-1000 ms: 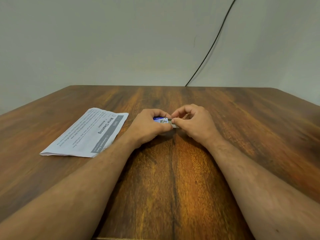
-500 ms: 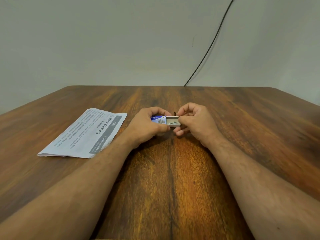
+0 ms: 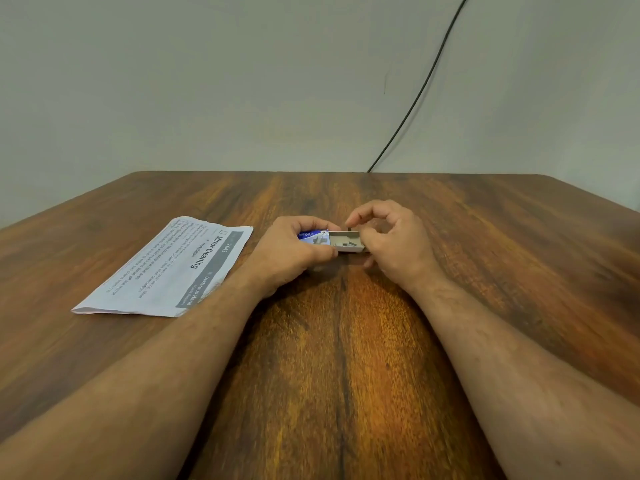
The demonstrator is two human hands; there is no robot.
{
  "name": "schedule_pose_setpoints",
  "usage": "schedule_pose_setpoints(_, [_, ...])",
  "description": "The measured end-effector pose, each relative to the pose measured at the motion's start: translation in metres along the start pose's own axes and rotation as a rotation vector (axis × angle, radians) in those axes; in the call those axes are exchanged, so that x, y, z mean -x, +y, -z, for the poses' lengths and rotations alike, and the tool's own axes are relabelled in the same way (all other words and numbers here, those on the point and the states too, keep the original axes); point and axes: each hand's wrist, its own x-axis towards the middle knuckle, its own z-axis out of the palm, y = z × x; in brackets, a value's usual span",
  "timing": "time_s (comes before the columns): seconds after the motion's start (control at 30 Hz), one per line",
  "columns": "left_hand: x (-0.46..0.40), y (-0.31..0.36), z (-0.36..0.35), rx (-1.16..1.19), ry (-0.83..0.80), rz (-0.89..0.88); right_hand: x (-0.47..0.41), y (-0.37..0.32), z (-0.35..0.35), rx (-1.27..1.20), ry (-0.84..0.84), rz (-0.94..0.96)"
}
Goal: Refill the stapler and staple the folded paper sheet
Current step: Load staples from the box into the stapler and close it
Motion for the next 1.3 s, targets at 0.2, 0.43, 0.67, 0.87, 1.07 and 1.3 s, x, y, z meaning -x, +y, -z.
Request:
schedule_pose_setpoints(0.2, [-0.0015,-0.0017,-0.0003,0.048,0.011,0.018,-0.0017,0.004,0.0013,0.163,0.004,0.188])
schedule_pose_setpoints(0.43, [0.0003,0.0001,0.0007,0.022,-0.018,0.022,-0.0026,0.0049,-0.0016,0.298,-0.069,0.215])
schedule_pose_setpoints(0.67, [0.004,0.0042,-0.0003,-0.036,-0.035,0.02,-0.0028,0.0013,-0.0015,0.318,-0.099,0.187])
schedule_pose_setpoints(0.87, [0.0022,0.002,0.0003,-0.03,-0.033,0.002,-0.0029,0.0011,-0.0032,0.286,-0.091,0.215])
schedule_pose_setpoints(1.07, [-0.0001,-0.0027,-0.0021,0.057,0.034,-0.027,-0.0079,-0.0018,-0.0036,-0.047,0.128,0.099])
schedule_pose_setpoints(1.3, [-0.0028,-0.0033,-0.001,0.079,0.074,0.0,-0.0086,0.0,-0.0031,-0.166,0.207,0.012])
